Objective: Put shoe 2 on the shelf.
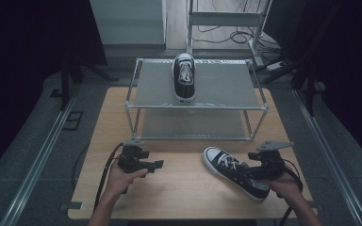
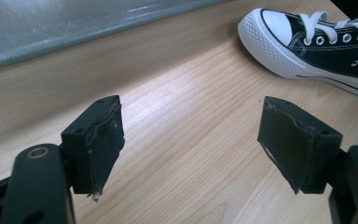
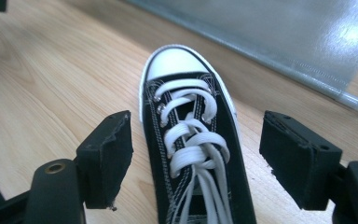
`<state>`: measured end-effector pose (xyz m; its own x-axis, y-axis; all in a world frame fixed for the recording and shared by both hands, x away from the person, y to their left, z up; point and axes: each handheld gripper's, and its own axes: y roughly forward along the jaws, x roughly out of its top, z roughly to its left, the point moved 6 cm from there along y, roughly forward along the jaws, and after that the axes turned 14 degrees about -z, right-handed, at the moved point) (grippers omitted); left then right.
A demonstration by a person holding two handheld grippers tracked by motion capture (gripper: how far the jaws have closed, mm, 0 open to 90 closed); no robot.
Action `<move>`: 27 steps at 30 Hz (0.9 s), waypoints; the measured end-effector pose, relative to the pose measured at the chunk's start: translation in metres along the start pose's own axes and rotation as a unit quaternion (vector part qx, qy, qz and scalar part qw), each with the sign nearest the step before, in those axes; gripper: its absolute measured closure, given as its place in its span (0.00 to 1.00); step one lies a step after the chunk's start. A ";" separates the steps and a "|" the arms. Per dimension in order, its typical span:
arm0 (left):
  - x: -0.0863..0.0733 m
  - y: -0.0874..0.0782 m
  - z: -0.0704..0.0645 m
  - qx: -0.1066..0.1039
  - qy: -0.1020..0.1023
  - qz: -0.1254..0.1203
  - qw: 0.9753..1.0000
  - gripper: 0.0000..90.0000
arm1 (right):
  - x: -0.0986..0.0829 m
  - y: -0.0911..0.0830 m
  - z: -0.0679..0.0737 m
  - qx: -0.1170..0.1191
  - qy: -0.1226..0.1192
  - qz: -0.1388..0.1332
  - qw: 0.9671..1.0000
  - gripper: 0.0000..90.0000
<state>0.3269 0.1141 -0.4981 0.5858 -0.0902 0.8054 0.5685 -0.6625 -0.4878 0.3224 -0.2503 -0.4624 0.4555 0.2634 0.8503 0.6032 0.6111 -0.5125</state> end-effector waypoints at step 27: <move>-0.022 0.012 0.001 -0.016 -0.021 0.008 1.000 0.25 | -0.037 0.059 -0.006 0.003 -0.007 0.234 0.972 0.10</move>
<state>0.3215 0.1089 -0.5216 0.6184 -0.0704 0.7827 0.5411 -0.6841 -0.4891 0.3453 -0.2283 -0.5246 0.6709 0.5235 0.5253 0.3280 0.4258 -0.8433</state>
